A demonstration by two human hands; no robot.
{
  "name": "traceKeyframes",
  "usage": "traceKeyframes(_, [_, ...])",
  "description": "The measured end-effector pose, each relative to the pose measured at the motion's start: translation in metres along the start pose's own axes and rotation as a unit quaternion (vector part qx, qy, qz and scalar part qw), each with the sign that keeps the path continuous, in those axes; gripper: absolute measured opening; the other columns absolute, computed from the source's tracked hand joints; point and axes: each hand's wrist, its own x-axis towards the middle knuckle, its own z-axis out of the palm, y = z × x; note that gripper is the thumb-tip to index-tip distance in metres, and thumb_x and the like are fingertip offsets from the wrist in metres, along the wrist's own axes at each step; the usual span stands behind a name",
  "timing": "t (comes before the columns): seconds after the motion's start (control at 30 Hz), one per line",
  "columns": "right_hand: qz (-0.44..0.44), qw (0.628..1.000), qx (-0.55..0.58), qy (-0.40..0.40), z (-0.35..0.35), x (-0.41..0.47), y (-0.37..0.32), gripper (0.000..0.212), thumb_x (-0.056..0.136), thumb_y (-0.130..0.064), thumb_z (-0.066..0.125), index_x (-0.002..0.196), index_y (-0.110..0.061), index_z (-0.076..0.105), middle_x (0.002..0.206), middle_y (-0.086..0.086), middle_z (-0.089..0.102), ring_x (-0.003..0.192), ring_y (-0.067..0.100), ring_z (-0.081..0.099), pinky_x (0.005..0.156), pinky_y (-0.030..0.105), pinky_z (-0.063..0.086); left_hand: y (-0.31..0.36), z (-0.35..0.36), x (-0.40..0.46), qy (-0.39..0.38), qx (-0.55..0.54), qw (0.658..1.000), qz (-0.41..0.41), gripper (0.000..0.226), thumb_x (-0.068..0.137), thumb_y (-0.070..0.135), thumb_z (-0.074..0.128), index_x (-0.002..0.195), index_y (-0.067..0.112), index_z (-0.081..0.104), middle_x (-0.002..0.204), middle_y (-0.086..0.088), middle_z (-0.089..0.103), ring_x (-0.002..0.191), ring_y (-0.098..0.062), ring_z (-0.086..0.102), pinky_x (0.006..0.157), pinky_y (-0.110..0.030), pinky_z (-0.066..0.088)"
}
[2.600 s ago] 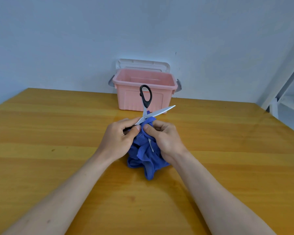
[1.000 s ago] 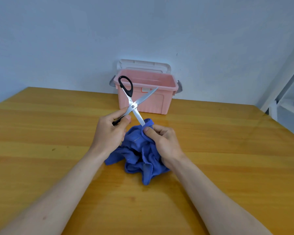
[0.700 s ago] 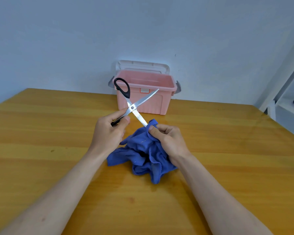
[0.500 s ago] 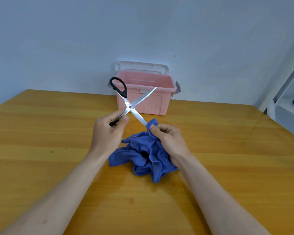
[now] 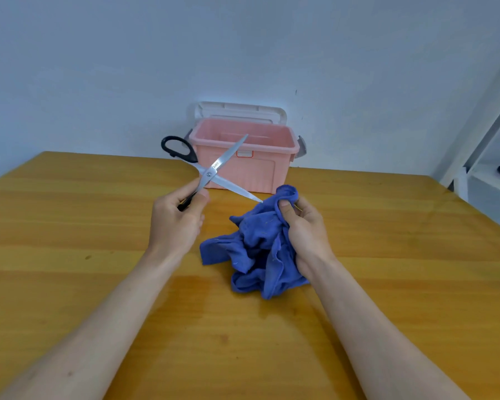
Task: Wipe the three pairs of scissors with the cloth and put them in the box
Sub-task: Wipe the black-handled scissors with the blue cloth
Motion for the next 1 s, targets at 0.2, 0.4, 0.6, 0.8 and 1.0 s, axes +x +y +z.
traceKeyframes(0.2, [-0.005, 0.997, 0.054, -0.05, -0.005, 0.001, -0.003, 0.02, 0.101, -0.008, 0.051, 0.114, -0.015, 0.065, 0.103, 0.019, 0.073, 0.096, 0.037, 0.071, 0.083, 0.046, 0.059, -0.002, 0.003, -0.006, -0.086, 0.024, 0.996, -0.009, 0.021, 0.095, 0.008, 0.057, 0.1, 0.019, 0.074, 0.063, -0.012, 0.035, 0.053, -0.023, 0.029, 0.044, -0.029, 0.028])
traceKeyframes(0.4, [0.072, 0.988, 0.101, -0.096, -0.004, 0.0, -0.005, 0.023, 0.087, -0.015, 0.048, 0.081, -0.005, 0.068, 0.094, 0.02, 0.067, 0.092, 0.033, 0.065, 0.089, 0.04, 0.051, -0.009, 0.005, -0.009, -0.164, 0.08, 0.983, -0.008, 0.021, 0.096, 0.012, 0.057, 0.097, 0.023, 0.076, 0.058, -0.005, 0.039, 0.052, -0.018, 0.031, 0.051, -0.029, 0.03])
traceKeyframes(0.6, [0.024, 0.996, -0.005, -0.086, 0.004, -0.002, 0.0, 0.007, 0.089, -0.014, 0.07, 0.087, -0.007, 0.069, 0.094, 0.021, 0.073, 0.085, 0.031, 0.071, 0.079, 0.04, 0.058, -0.011, 0.011, -0.014, -0.185, 0.113, 0.976, 0.031, 0.036, 0.097, 0.005, 0.055, 0.115, 0.034, 0.066, 0.048, 0.022, 0.048, 0.046, 0.001, 0.043, 0.051, -0.014, 0.032])
traceKeyframes(0.8, [0.047, 0.989, -0.04, -0.138, 0.005, -0.001, 0.007, 0.027, 0.093, -0.024, 0.066, 0.11, -0.003, 0.069, 0.104, 0.022, 0.073, 0.1, 0.036, 0.07, 0.092, 0.05, 0.055, -0.013, 0.012, -0.017, -0.203, 0.109, 0.972, 0.043, 0.035, 0.096, 0.007, 0.056, 0.114, 0.034, 0.067, 0.069, 0.02, 0.056, 0.054, 0.0, 0.047, 0.054, -0.013, 0.036])
traceKeyframes(1.0, [-0.022, 0.981, -0.158, -0.106, 0.014, -0.005, 0.009, 0.063, 0.092, -0.051, 0.056, 0.097, 0.011, 0.061, 0.096, 0.038, 0.062, 0.093, 0.054, 0.06, 0.081, 0.062, 0.052, -0.01, 0.012, -0.017, -0.201, 0.093, 0.975, 0.036, 0.03, 0.097, 0.003, 0.054, 0.122, 0.015, 0.066, 0.068, 0.027, 0.06, 0.057, 0.008, 0.054, 0.055, -0.005, 0.037])
